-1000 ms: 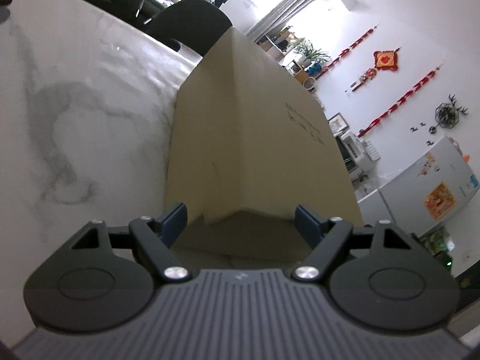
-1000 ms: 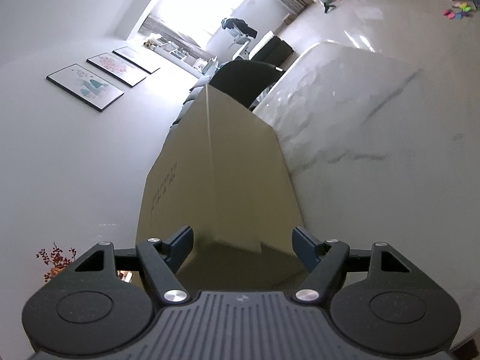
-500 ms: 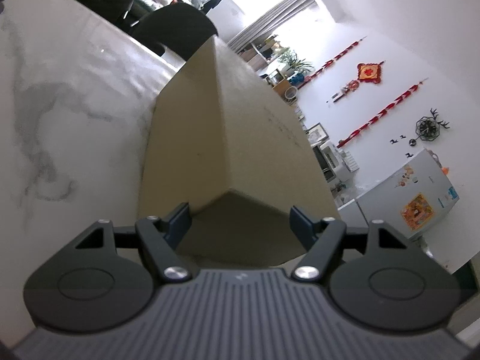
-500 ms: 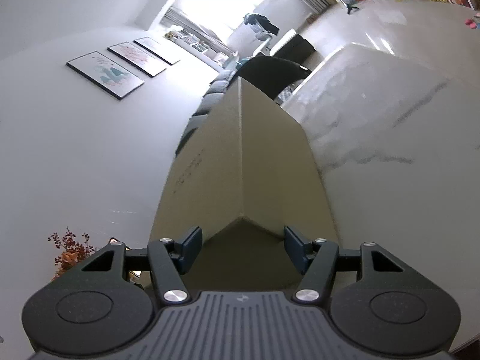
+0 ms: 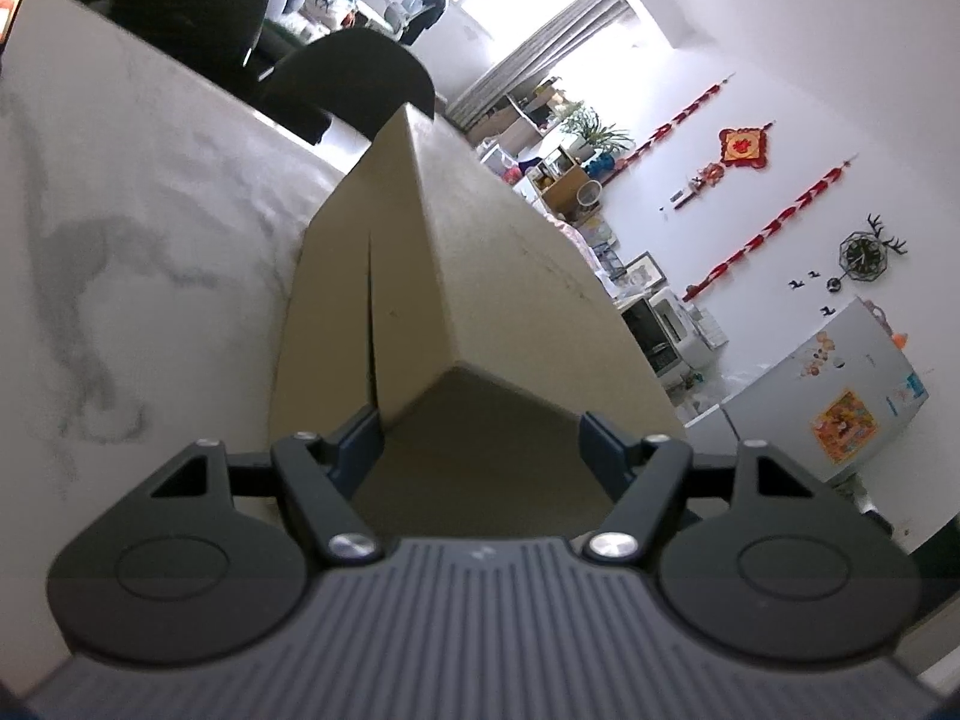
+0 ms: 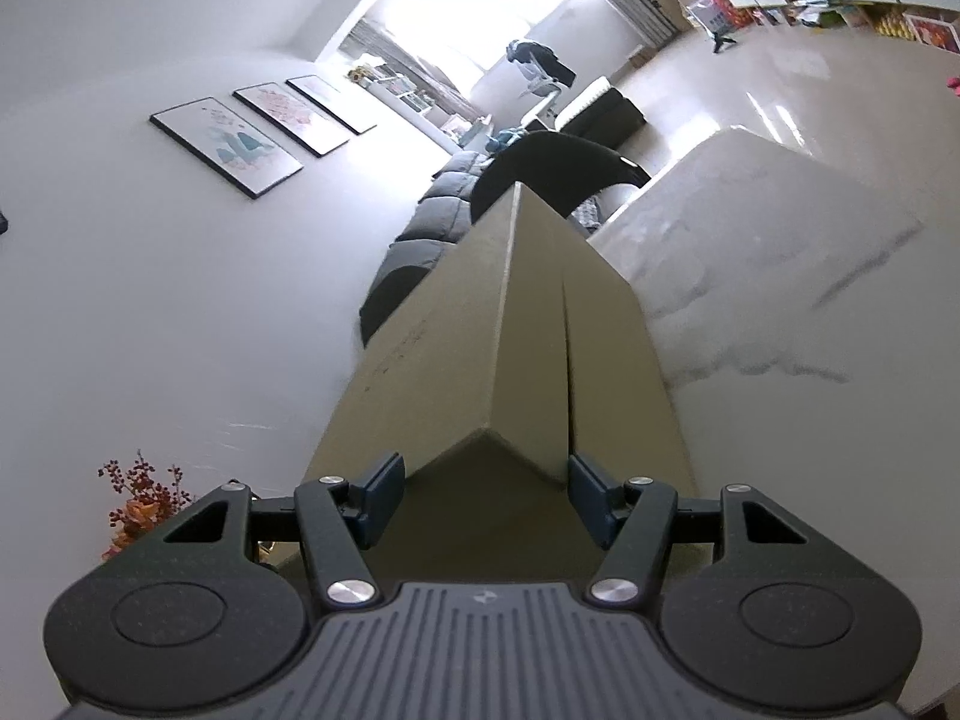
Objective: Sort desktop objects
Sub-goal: 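Push the lid fully down onto the box with both grippers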
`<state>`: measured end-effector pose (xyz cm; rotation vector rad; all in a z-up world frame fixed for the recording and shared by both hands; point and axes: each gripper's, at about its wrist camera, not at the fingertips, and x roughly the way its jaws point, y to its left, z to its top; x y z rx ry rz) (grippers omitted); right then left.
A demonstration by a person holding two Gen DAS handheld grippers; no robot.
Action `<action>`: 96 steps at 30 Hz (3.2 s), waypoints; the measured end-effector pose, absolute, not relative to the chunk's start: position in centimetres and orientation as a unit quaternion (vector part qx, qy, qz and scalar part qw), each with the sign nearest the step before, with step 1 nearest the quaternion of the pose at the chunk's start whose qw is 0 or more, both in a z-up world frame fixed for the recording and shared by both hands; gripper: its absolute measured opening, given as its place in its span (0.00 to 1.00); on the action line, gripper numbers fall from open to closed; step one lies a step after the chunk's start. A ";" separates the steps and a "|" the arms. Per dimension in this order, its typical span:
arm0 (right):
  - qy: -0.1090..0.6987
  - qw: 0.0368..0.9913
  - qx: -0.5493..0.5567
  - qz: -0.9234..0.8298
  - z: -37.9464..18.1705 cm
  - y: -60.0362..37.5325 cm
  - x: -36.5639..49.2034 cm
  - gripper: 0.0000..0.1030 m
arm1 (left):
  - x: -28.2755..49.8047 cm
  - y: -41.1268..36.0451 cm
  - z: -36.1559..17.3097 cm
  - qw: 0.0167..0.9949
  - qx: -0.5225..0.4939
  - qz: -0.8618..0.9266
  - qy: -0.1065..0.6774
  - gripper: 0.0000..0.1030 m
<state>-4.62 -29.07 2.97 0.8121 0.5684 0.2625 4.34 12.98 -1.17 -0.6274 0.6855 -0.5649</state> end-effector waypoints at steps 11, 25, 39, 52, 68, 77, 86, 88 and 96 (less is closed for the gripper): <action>0.271 0.880 0.372 0.117 3.5 -28.7 -3.5 0.61 | 5.6 12.6 -1.4 0.861 -0.291 -0.256 0.329 0.69; 0.271 0.877 0.383 0.104 3.1 -27.9 -4.4 0.61 | 6.3 13.5 -1.7 0.863 -0.290 -0.250 0.329 0.69; 0.280 0.868 0.391 0.121 2.6 -28.7 -0.2 0.61 | 11.1 13.3 -1.9 0.853 -0.287 -0.267 0.345 0.69; 0.285 0.851 0.416 0.148 0.0 -31.1 4.0 0.62 | 14.1 13.5 -3.9 0.837 -0.309 -0.303 0.336 0.69; 0.231 0.855 0.424 0.188 -0.8 -32.3 4.7 0.60 | 13.3 14.2 -4.3 0.840 -0.333 -0.326 0.278 0.68; 0.217 0.860 0.419 0.195 -0.3 -32.3 4.1 0.60 | 12.2 14.3 -3.4 0.847 -0.324 -0.331 0.259 0.69; 0.220 0.869 0.401 0.187 -0.3 -31.9 3.7 0.60 | 11.7 14.1 -3.5 0.856 -0.311 -0.326 0.253 0.68; 0.222 0.870 0.398 0.187 -0.5 -31.9 3.6 0.60 | 11.6 14.0 -3.6 0.857 -0.308 -0.325 0.255 0.67; 0.229 0.867 0.403 0.183 -1.3 -31.8 3.6 0.60 | 11.8 14.0 -4.3 0.858 -0.302 -0.319 0.266 0.67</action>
